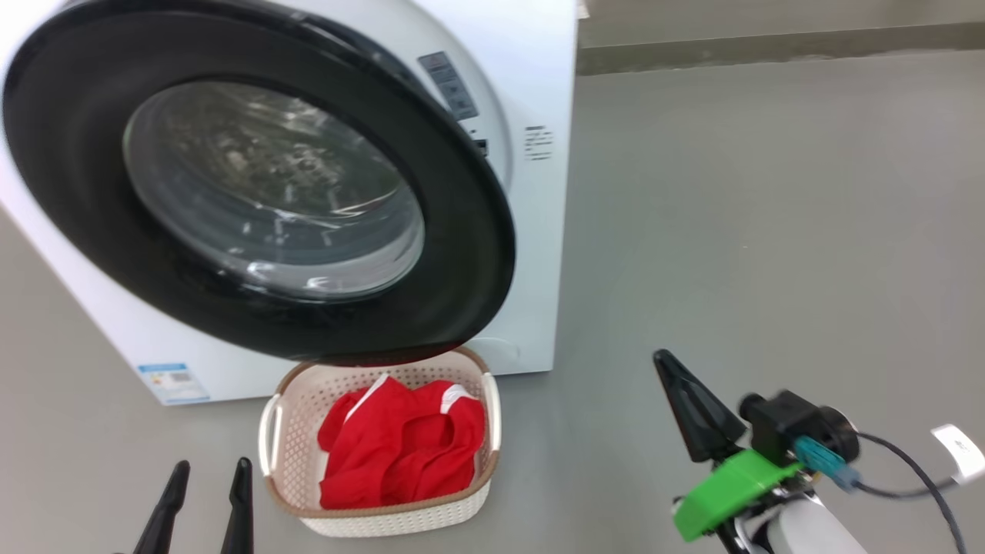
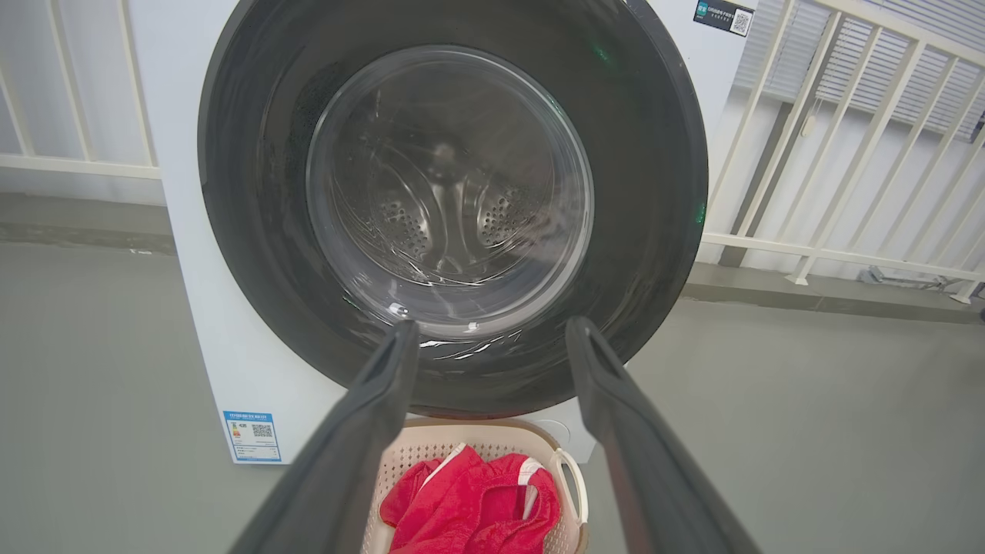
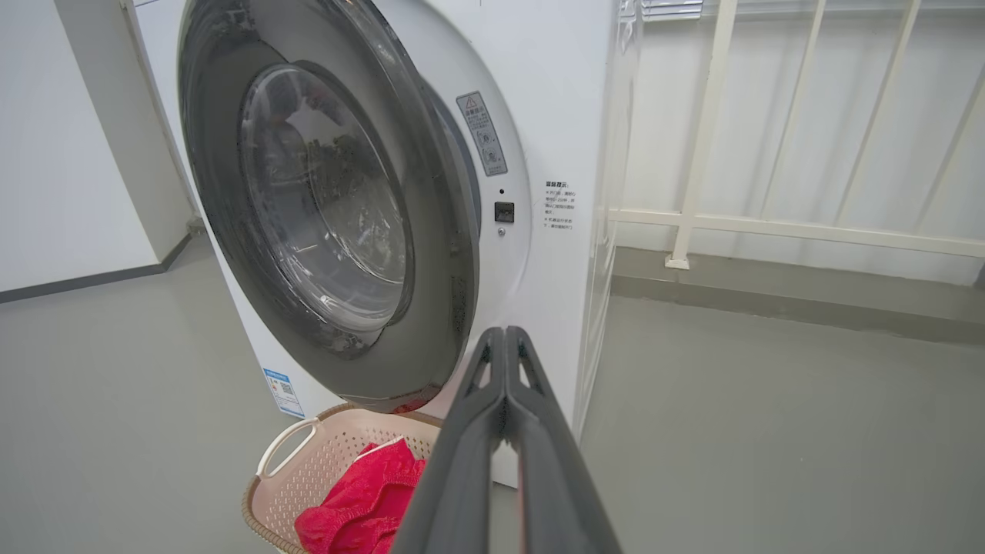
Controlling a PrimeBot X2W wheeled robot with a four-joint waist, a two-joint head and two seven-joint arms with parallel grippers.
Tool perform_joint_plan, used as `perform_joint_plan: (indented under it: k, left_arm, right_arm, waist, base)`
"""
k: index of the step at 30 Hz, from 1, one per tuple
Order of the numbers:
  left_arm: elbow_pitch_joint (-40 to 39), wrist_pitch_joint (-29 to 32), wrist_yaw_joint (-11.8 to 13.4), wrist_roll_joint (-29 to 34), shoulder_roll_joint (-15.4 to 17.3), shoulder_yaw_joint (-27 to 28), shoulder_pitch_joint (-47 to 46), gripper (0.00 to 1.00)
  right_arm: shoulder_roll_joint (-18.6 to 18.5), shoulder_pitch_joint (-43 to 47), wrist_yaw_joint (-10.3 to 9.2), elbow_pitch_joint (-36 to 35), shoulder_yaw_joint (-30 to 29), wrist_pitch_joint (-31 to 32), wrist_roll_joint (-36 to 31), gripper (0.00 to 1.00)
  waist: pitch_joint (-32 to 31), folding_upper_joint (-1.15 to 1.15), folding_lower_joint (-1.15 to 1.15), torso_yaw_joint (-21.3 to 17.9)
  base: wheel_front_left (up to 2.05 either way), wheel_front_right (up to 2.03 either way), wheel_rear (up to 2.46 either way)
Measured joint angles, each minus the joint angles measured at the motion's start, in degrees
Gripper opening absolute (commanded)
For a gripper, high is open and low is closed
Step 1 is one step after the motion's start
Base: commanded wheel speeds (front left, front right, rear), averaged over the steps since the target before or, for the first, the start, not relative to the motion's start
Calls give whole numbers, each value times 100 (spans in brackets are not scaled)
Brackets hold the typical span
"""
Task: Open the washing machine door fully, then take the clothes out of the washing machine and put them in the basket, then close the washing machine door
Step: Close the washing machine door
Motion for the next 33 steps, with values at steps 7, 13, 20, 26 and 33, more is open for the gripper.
perform_joint_plan:
  k: [7, 13, 20, 26, 33]
  left_arm:
    - [11, 0, -1, -2, 77, -110, -9, 100]
    - [-5, 0, -1, -96, 118, -287, -69, 100]
    - [-68, 0, -1, -176, 115, -474, -497, 100]
    - [-66, 0, -1, -233, 82, -523, -735, 100]
    - [-35, 0, -1, -297, -5, -631, -945, 100]
  right_arm:
    - [-11, -654, 0, 761, 491, 0, 255, 0]
    - [-22, -1429, 0, 1307, 1063, 0, 626, 0]
    - [-42, -2640, 1, 1954, 1385, 0, 777, 0]
    - [-47, -3405, 1, 2420, 1334, 0, 691, 0]
    - [-71, -3946, 1, 2704, 823, 0, 300, 0]
  waist:
    - [79, 0, 0, 299]
    - [220, 0, 0, 637]
    - [604, 0, 0, 1053]
    - [973, 0, 0, 1338]
    - [1410, 0, 0, 1602]
  base:
    - [0, 0, 0]
    - [0, 0, 0]
    - [0, 0, 0]
    - [0, 0, 0]
    - [0, 0, 0]
